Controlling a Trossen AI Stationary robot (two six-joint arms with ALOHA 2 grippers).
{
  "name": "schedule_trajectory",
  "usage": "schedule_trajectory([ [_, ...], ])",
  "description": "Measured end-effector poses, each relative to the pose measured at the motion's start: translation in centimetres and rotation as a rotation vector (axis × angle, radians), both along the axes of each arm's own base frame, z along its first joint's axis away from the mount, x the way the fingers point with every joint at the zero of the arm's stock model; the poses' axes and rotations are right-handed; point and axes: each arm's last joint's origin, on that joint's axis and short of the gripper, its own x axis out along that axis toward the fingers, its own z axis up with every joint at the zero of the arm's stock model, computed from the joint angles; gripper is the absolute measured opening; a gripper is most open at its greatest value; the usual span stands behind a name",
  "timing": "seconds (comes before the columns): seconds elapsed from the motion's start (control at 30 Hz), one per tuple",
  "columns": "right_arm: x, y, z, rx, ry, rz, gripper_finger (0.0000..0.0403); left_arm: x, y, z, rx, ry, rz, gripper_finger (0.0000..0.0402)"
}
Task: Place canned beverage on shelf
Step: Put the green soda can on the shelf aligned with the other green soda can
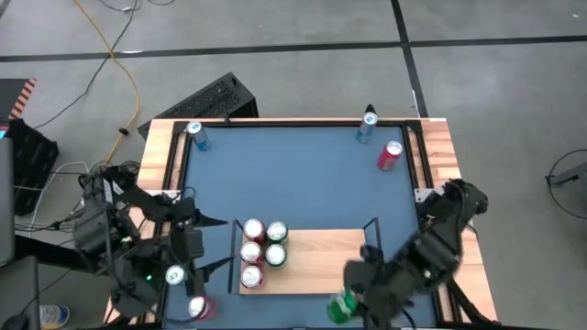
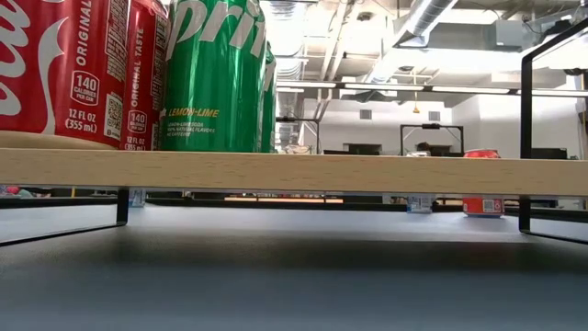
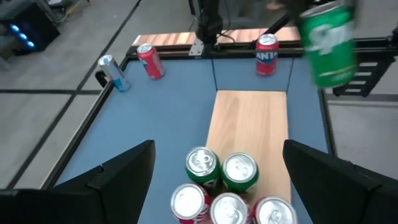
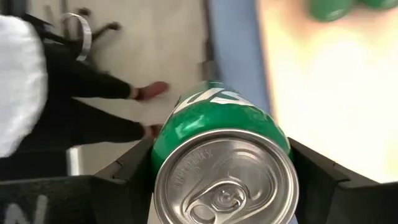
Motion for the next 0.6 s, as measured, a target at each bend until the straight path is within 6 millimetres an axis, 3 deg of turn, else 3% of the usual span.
schedule_trajectory([
  [0.3,2.4,-6.5,-1.3,-0.314,0.112,0.082,0.027,-1.4,-1.0,0.0,-0.031,-0.041,0.008,0.0339],
  [0.6,5.3,-10.0,-2.7,-0.536,0.038,0.325,0.027,-1.6,-1.3,-0.1,-0.07,-0.051,0.019,0.0339],
])
